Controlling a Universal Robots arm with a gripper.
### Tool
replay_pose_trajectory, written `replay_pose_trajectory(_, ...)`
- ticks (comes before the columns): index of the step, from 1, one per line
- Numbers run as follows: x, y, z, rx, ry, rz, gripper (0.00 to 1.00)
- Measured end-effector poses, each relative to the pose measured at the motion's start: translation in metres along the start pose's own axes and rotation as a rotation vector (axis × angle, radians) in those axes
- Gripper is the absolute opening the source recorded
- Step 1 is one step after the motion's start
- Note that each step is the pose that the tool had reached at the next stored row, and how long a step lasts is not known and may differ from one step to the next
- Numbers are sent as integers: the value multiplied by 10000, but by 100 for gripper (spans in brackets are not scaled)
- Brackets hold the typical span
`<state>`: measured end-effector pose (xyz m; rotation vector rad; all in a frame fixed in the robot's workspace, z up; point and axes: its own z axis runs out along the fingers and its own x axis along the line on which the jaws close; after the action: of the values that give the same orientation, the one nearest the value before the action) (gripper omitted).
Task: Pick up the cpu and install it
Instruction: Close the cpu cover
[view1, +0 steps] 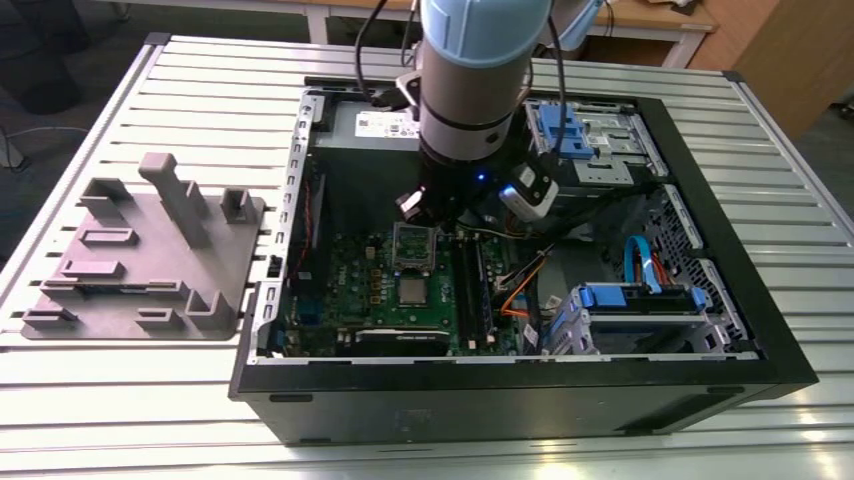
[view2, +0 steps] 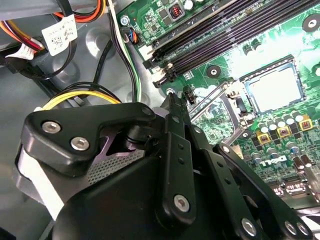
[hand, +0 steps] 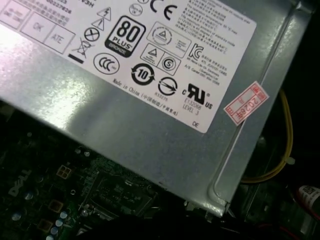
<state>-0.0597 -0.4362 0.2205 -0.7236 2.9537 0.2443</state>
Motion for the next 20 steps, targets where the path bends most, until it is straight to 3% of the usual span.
replay_pose_trajectory(6, 31, 5, -26, -20, -64, -41, 11)
replay_pose_trajectory(20, 68, 33, -99, -30, -148, -125, 11)
